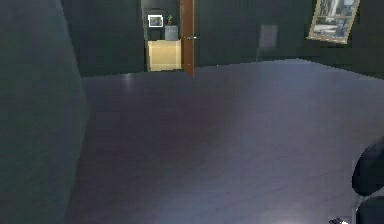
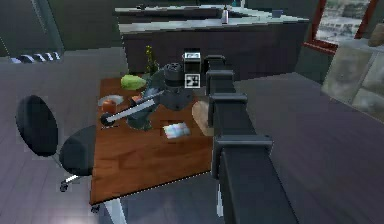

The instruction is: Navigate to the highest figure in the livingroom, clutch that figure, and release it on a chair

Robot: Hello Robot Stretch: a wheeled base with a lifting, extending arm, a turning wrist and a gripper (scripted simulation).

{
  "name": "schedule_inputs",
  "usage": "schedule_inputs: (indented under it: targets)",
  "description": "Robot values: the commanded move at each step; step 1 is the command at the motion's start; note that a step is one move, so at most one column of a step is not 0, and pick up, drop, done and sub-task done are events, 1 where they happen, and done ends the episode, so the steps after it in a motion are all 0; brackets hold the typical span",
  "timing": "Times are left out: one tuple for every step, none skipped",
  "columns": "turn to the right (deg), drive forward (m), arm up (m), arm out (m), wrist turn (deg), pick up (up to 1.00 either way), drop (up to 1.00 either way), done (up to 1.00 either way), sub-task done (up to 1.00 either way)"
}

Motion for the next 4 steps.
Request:
schedule_inputs:
  targets:
    - [0.0, 0.4, 0.0, 0.0, 0.0, 0.0, 0.0, 0.0, 0.0]
    - [27.0, 0.0, 0.0, 0.0, 0.0, 0.0, 0.0, 0.0, 0.0]
    - [0.0, 1.0, 0.0, 0.0, 0.0, 0.0, 0.0, 0.0, 0.0]
    - [39.0, 0.0, 0.0, 0.0, 0.0, 0.0, 0.0, 0.0, 0.0]
